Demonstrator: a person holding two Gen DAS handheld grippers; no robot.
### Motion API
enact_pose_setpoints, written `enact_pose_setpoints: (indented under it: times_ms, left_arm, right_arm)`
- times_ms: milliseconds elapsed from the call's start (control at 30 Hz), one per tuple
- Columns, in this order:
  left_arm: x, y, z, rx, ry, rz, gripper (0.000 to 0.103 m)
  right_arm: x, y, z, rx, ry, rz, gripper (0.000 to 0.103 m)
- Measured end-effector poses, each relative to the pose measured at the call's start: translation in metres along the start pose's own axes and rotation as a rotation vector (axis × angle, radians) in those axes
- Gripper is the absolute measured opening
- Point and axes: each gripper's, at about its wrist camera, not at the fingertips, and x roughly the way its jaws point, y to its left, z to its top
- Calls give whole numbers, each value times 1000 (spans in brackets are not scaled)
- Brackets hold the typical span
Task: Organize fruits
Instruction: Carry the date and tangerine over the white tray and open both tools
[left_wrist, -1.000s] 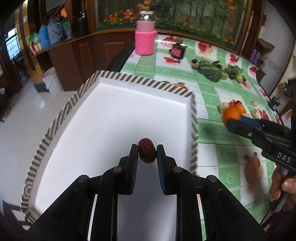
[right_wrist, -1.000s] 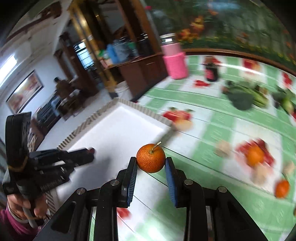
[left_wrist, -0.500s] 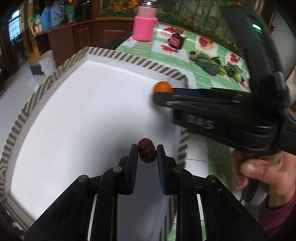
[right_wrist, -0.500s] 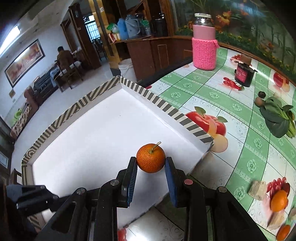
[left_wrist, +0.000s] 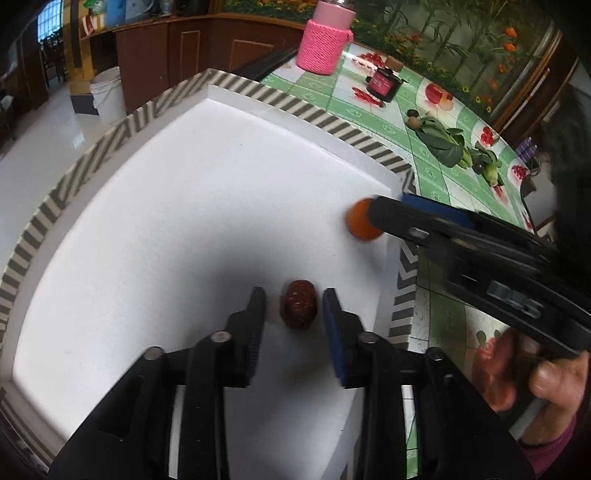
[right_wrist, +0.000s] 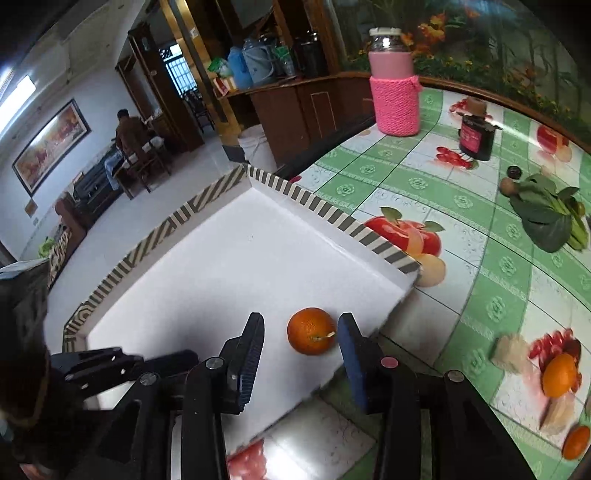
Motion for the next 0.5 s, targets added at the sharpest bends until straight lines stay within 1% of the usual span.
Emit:
enact_pose_setpoints:
  times_ms: [67,133,200,300,400,500]
  left_arm:
    - [-6,-1,-2,18,-38,37,35]
    - [-15,-4,-3,38,-94,81,35]
    - [-22,-12,-4,62,-140,105,35]
    - [-29,-28,-6,103,-184,118,35]
    - [-36,-51,-13,158,-230,124,35]
    - [-36,-72,-20,201,-239,115,35]
  right_arm:
    - [-17,1,-7,-2,-35,-13,40]
    - [-39,0,-18,5,-83,-28,40]
    - [-57,-2,-30,22,-119,-41,40]
    - [-77,-8,-51,46,-152,-80,40]
    - [-89,-17,-72,69,-158,-131,40]
    - [-103,-31,-92,102,-162,-173,40]
